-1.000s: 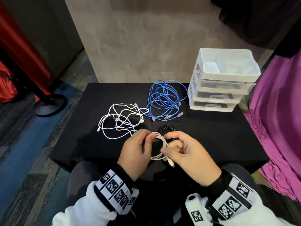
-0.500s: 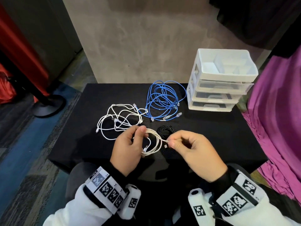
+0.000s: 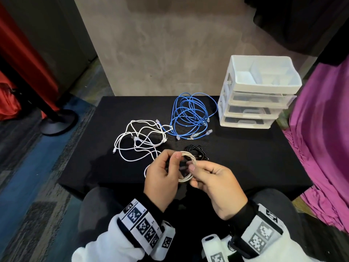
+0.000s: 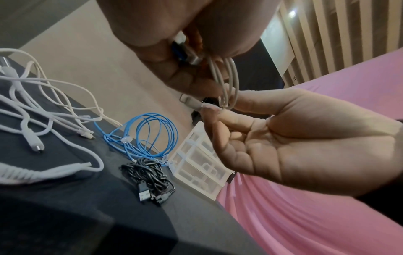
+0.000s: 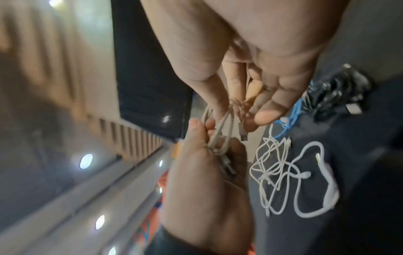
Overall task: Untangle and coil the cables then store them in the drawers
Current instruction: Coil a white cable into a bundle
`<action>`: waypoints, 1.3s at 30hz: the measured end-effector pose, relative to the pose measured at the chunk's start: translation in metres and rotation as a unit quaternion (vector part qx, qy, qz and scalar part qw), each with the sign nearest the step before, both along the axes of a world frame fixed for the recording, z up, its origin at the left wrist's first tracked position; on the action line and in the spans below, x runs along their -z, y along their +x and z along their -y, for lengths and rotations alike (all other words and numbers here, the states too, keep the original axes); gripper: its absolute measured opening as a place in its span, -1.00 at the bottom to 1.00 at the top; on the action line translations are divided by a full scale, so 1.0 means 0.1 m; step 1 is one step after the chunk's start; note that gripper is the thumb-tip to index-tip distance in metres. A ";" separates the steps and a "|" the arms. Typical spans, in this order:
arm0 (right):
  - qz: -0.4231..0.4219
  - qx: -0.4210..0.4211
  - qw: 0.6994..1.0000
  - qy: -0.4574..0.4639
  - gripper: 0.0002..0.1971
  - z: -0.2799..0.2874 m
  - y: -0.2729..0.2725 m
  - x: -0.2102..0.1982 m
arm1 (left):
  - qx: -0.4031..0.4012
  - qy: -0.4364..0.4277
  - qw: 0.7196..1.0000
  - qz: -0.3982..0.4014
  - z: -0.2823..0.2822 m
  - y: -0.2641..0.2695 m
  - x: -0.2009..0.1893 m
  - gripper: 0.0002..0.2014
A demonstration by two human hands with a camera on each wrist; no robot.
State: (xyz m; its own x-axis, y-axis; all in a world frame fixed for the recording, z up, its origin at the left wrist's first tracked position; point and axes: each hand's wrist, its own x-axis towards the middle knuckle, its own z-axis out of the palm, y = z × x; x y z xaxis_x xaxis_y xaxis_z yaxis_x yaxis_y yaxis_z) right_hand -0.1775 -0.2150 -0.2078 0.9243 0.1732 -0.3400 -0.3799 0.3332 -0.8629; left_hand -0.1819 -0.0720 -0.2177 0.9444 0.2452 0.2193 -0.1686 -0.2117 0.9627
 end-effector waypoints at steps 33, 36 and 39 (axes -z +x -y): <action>0.185 -0.119 0.952 -0.213 -0.88 0.10 -0.01 -0.14 | 0.105 0.063 0.990 0.072 -0.10 -0.06 -0.20 -0.85; 0.168 -0.164 0.950 -0.207 -0.90 0.08 -0.04 -0.14 | 0.090 0.060 0.992 0.070 -0.06 -0.04 -0.18 -0.75; 0.126 -0.207 0.958 -0.153 -0.84 0.09 -0.04 -0.19 | 0.085 0.050 0.992 0.075 -0.04 -0.02 -0.21 -0.74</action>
